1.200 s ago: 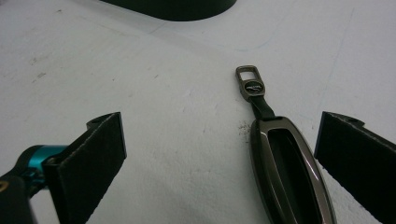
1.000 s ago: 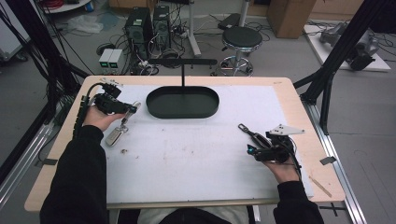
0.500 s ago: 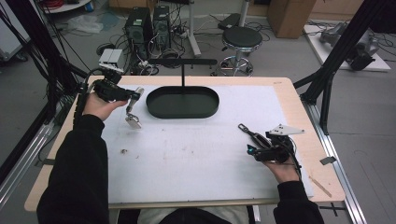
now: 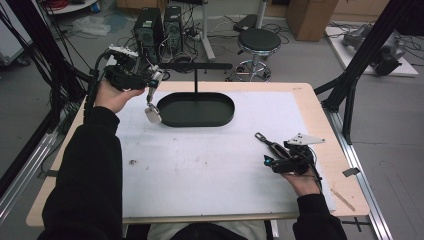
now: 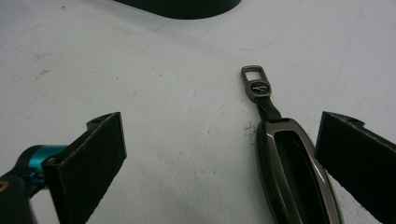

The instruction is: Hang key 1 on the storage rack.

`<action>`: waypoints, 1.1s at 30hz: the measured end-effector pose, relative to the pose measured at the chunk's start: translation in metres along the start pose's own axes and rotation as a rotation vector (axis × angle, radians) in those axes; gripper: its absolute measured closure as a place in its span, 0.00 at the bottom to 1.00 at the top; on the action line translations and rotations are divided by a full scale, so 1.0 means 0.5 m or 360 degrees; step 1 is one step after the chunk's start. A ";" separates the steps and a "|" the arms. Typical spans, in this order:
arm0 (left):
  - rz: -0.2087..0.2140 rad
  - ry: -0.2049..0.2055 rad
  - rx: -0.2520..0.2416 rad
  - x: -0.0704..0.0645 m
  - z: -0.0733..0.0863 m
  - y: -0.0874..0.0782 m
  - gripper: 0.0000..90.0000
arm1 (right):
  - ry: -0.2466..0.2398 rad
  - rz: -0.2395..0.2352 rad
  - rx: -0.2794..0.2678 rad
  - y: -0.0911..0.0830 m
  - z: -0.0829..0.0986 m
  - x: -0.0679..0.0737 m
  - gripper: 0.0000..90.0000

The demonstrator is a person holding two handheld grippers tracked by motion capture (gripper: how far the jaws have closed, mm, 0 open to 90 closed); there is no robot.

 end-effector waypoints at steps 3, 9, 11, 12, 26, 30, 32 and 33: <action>-0.0029 0.0016 -0.0013 -0.003 -0.021 0.003 0.83 | 0.0005 0.0003 0.0001 0.000 0.000 0.000 0.02; -0.0043 0.0078 -0.0049 -0.013 -0.070 0.010 0.83 | 0.0009 -0.0003 -0.0001 -0.001 -0.001 -0.001 0.02; -0.0058 0.0099 -0.0076 -0.018 -0.085 0.014 0.83 | 0.0011 -0.0005 0.0000 0.000 -0.001 -0.001 0.02; -0.0061 0.0109 -0.0089 -0.019 -0.092 0.016 0.83 | 0.0008 -0.0005 0.0000 0.000 -0.001 -0.002 0.02; -0.0107 0.0124 -0.0153 -0.025 -0.156 0.075 0.83 | 0.0024 -0.0010 -0.0024 -0.005 -0.001 -0.006 0.02; -0.0121 0.0091 -0.0172 -0.021 -0.168 0.097 0.83 | 0.0026 -0.0009 -0.0015 -0.006 0.001 -0.008 0.02; -0.0126 0.0085 -0.0176 -0.020 -0.173 0.106 0.83 | 0.0027 -0.0007 -0.0017 -0.006 0.001 -0.009 0.02; -0.0135 0.0089 -0.0171 -0.019 -0.175 0.111 0.83 | 0.0027 -0.0008 -0.0019 -0.006 0.001 -0.009 0.02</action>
Point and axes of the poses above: each handheld gripper's, and its own axes: y roughly forward along the jaws, z roughly out of its underside, x roughly to its left, the point moved 2 cm from there along y, roughly forward along the jaws, and after that the axes turned 7 degrees about y, right-handed, at the moved point
